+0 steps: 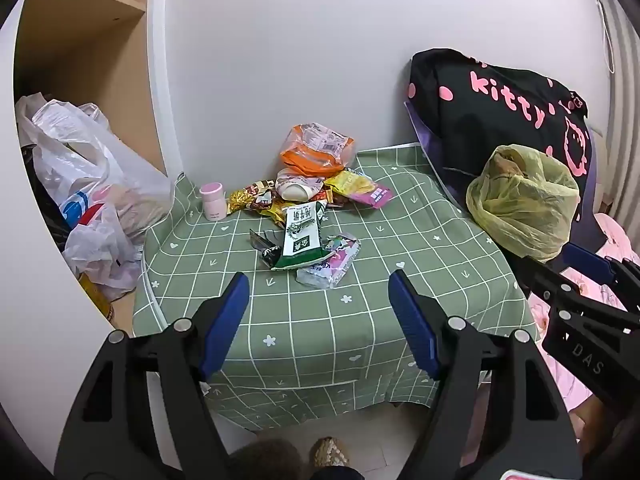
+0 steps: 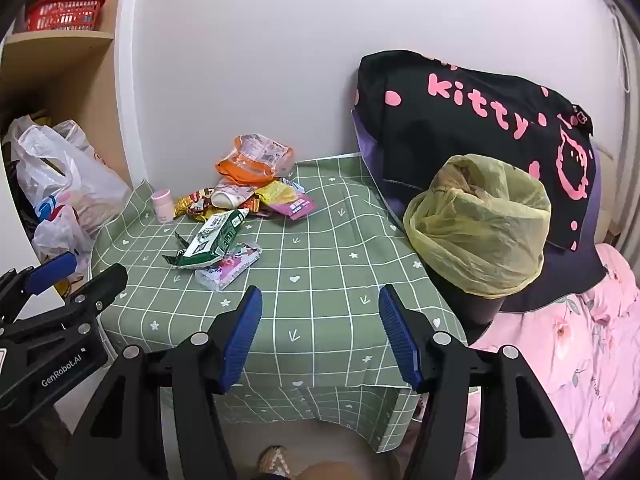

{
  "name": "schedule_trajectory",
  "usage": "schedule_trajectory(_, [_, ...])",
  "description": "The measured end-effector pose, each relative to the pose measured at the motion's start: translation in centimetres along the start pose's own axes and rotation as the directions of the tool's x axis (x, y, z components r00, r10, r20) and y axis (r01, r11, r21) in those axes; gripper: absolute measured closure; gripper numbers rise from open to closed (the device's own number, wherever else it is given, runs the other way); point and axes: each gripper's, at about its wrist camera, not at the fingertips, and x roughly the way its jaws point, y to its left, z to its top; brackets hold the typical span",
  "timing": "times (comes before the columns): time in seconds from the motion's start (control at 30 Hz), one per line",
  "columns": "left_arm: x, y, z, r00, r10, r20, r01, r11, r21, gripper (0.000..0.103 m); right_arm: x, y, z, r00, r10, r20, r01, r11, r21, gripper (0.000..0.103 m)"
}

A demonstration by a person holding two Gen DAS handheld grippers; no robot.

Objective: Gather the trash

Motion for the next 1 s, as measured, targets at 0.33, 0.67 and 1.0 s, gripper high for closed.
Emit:
schedule_trajectory(0.33, [-0.12,0.28,0.01,1.0,-0.003,0.002,0.003,1.0,-0.016,0.035,-0.03,0.05,0.02,1.0,-0.005,0.002,0.005,1.0,-0.006,0.046])
schedule_trajectory(0.67, [-0.02,0.68,-0.09,1.0,-0.002,0.003,0.002,1.0,-0.02,0.035,-0.12,-0.56,-0.44,1.0,-0.011,0.007,0.011,1.0,0.022,0.046])
schedule_trajectory(1.0, [0.2,0.76,-0.05,1.0,0.001,0.001,-0.001,1.0,-0.024,0.035,0.13,-0.67,-0.1,1.0,-0.02,-0.004,0.021,1.0,0.02,0.046])
